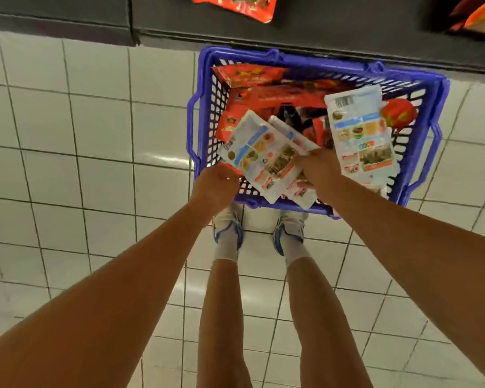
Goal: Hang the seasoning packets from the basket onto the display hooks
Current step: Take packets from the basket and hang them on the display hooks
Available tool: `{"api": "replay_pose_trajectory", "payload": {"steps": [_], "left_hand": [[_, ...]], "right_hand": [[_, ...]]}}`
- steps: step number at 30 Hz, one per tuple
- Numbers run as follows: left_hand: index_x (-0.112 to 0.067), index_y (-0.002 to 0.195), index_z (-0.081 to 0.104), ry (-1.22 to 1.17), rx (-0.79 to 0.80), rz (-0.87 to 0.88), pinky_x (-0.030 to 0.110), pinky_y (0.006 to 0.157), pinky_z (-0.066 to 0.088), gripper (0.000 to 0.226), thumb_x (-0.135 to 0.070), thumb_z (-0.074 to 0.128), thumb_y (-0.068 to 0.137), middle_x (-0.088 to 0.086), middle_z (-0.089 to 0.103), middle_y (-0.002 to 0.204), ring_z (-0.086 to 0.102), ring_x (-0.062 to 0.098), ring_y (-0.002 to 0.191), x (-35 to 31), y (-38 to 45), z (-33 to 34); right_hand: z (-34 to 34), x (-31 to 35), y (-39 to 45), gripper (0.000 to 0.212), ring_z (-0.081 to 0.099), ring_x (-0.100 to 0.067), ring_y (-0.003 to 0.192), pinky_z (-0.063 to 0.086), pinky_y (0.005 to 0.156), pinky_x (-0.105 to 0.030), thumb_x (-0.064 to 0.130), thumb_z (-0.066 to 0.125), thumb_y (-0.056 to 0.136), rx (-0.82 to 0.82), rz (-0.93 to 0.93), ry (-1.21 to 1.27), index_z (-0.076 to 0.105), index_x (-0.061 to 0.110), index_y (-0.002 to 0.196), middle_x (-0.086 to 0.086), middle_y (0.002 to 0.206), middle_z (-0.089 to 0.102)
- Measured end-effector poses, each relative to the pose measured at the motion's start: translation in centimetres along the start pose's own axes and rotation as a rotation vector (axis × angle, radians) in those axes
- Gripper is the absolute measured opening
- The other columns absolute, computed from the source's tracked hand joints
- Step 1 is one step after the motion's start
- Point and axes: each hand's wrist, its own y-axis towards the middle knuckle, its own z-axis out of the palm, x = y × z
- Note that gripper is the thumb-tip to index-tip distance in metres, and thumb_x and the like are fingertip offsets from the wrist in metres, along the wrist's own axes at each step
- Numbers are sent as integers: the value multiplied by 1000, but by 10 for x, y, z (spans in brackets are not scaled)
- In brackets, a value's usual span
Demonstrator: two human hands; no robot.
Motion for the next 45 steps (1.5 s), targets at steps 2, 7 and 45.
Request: {"api": "replay_pose_trajectory", "payload": {"steps": [2,7,45], "left_hand": [[-18,124,62,183,-19,128,31,83,56,32,-14,62,92,2,70,118,67,23,107,12,7,4],[-32,159,18,378,-9,443,46,101,53,100,-9,77,82,5,30,160,36,28,145,30,13,3],[-12,133,59,110,-163,462,-2,49,39,32,-23,53,103,-6,58,95,54,-3,67,53,24,7]], "right_hand": [[6,4,1,23,70,-25,76,58,53,-35,3,67,90,28,108,160,62,13,110,-12,92,70],[-1,12,-20,15,62,-13,43,52,46,-27,-3,58,92,263,218,375,60,6,104,-7,59,65],[-27,-59,25,93,14,-39,153,35,114,-53,28,75,85,-45,-930,-1637,19,16,158,-14,167,16]]}}
